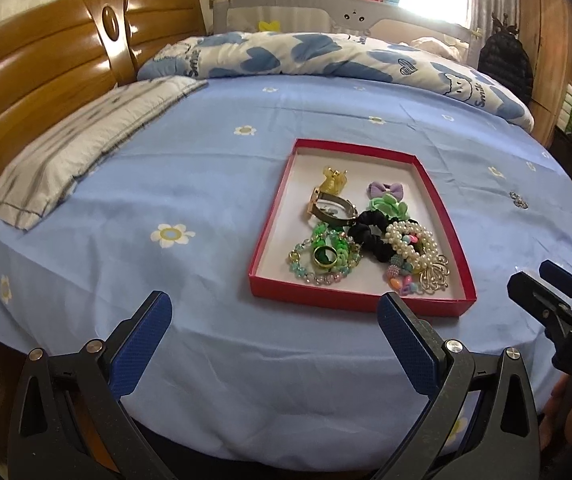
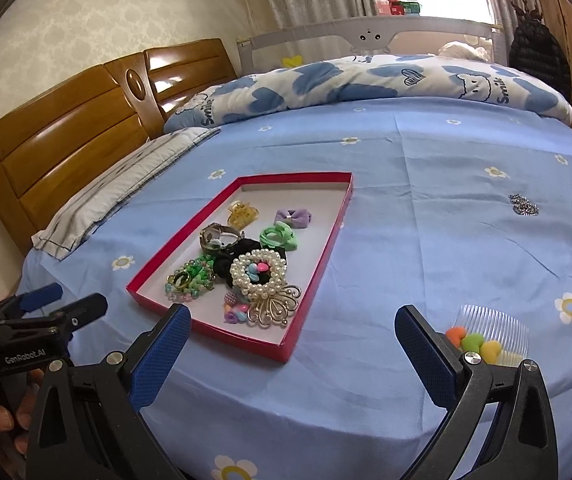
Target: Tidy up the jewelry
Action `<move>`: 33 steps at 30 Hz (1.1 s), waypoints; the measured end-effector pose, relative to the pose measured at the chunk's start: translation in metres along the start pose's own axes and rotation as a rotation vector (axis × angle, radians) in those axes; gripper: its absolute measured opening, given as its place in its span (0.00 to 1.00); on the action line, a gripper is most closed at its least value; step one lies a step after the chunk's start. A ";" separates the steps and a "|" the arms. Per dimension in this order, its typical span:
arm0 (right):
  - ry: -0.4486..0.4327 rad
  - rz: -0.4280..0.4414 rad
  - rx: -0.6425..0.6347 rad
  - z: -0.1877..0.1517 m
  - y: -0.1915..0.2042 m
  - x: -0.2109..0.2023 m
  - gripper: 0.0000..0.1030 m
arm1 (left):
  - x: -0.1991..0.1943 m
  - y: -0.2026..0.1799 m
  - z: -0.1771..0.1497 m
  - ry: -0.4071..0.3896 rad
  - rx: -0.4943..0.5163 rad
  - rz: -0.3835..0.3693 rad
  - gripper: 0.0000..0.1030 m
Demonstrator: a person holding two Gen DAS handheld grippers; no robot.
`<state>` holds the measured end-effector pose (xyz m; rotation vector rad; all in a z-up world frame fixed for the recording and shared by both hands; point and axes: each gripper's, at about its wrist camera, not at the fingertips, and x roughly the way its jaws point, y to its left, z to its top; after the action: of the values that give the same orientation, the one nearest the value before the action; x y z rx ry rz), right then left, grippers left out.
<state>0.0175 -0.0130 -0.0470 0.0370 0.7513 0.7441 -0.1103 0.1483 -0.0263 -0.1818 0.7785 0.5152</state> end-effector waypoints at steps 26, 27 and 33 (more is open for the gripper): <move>-0.016 0.017 0.004 -0.005 -0.004 -0.001 1.00 | -0.011 -0.017 0.001 -0.039 0.057 -0.014 1.00; -0.018 0.019 0.002 -0.006 -0.003 -0.001 1.00 | -0.011 -0.017 0.001 -0.039 0.056 -0.013 1.00; -0.022 0.021 -0.006 -0.007 0.000 0.000 1.00 | -0.010 -0.017 0.000 -0.037 0.061 -0.015 1.00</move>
<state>0.0128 -0.0146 -0.0519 0.0481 0.7285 0.7649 -0.1076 0.1296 -0.0194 -0.1208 0.7551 0.4787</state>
